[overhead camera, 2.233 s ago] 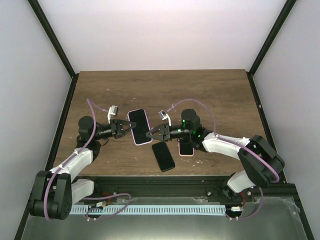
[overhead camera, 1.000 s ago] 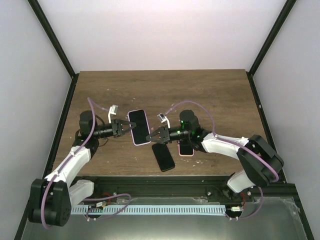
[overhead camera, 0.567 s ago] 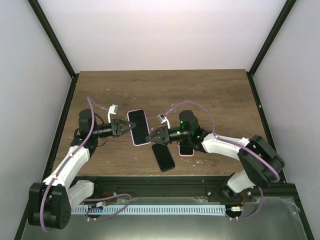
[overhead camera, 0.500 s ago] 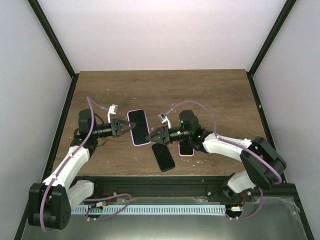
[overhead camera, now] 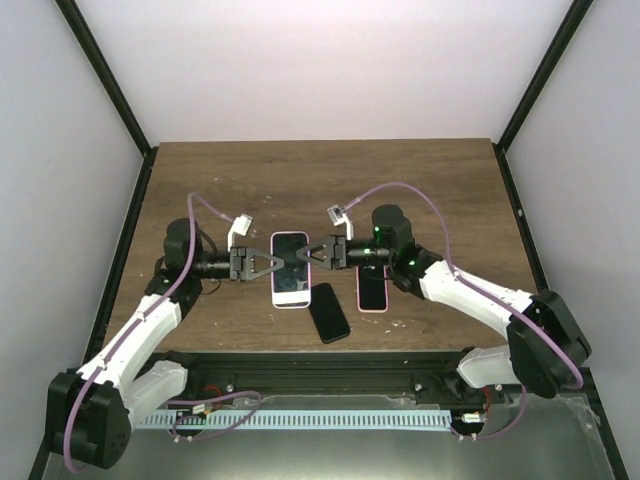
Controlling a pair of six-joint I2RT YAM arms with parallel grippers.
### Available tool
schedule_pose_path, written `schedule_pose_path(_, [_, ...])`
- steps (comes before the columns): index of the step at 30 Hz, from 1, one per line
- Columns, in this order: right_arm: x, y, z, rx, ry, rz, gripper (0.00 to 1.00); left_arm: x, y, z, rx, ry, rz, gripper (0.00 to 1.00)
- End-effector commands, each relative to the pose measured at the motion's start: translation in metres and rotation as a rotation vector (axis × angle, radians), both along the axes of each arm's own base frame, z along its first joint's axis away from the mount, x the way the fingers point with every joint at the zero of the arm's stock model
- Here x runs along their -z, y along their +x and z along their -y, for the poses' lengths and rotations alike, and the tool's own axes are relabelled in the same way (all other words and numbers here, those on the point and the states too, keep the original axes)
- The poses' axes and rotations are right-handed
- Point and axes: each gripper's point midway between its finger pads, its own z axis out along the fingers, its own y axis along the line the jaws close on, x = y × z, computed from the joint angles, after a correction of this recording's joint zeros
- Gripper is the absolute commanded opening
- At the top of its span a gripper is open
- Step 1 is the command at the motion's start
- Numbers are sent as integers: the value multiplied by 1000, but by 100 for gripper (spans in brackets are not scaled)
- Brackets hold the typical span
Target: Put the phone into the phone case
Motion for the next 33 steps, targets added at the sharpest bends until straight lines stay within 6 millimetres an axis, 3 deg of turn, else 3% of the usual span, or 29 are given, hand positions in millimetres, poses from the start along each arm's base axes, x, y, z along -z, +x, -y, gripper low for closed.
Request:
schedule_pose_path(1, [-38, 4, 4, 5, 53, 83, 65, -18, -6, 2, 41, -24, 74, 2])
schedule_pose_path(11, [-64, 9, 3, 7, 105, 129, 43, -2, -4, 5, 54, 11, 27, 1])
schedule_pose_path(17, [-68, 9, 2, -2, 116, 136, 15, 13, 5, 4, 15, 60, 2, 0])
schedule_pose_path(20, [-66, 13, 4, 22, 97, 141, 6, 25, 11, 2, -27, 125, -22, 0])
schedule_pose_path(29, [-54, 20, 6, 68, 39, 148, 1, 38, 18, 1, -42, 182, -54, 0])
schedule_pose_path(33, [-50, 21, 7, 73, 31, 140, 11, 37, 19, 1, -46, 181, -55, 0])
